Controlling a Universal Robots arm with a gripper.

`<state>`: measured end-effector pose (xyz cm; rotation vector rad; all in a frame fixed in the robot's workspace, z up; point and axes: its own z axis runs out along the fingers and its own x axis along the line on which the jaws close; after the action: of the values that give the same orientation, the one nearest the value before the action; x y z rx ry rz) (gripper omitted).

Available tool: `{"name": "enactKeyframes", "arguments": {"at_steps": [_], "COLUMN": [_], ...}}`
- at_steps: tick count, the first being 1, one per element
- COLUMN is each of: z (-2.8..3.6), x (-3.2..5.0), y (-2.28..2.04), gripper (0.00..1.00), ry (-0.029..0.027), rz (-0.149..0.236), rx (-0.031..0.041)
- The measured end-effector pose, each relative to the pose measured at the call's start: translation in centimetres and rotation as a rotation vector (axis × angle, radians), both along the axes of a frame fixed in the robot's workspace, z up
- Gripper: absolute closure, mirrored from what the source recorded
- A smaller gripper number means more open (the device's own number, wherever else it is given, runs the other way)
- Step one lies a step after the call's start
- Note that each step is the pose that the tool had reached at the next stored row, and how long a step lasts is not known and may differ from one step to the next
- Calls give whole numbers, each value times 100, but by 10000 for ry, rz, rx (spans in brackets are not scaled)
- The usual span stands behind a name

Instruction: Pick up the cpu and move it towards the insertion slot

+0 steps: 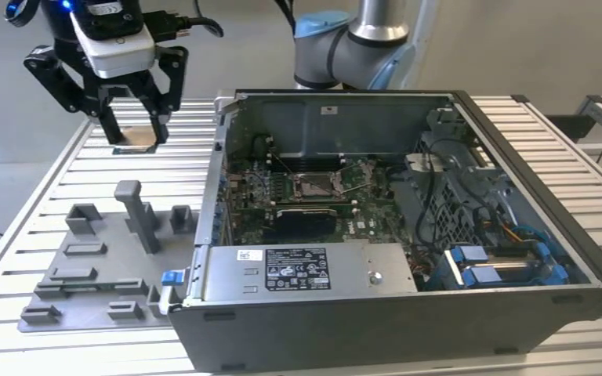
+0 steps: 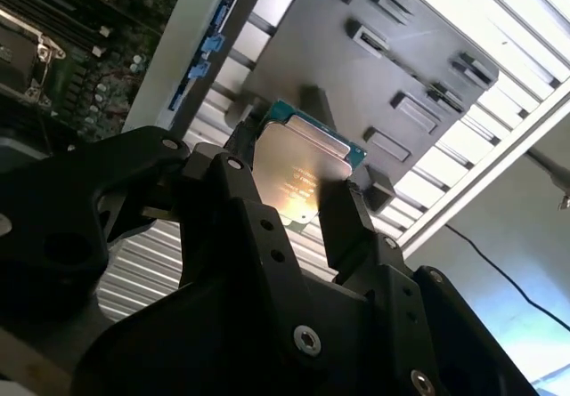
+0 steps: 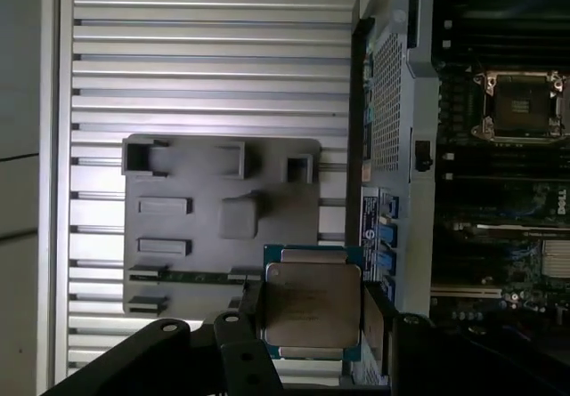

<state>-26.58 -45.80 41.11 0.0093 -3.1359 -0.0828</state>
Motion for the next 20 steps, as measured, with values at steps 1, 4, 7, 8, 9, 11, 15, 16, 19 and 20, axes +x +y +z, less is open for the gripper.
{"name": "enactKeyframes", "arguments": {"at_steps": [1, 4, 7, 8, 9, 11, 15, 16, 19, 20], "z": [0, 0, 0, 0, 0, 0, 0, 0, 0, 0], "x": [28, 118, 215, 244, 269, 316, 402, 425, 493, 514], "y": [0, 0, 0, 0, 0, 0, 0, 0, 0, 0], "gripper": [100, 100, 100, 100, 100, 100, 100, 100, 100, 100], "ry": [0, 0, 0, 0, 0, 0, 0, 0, -1, 0], "rz": [0, 0, 0, 0, 0, 0, 0, 0, 0, -1], "rx": [0, 0, 0, 0, 0, 0, 0, 0, 0, 0]}}
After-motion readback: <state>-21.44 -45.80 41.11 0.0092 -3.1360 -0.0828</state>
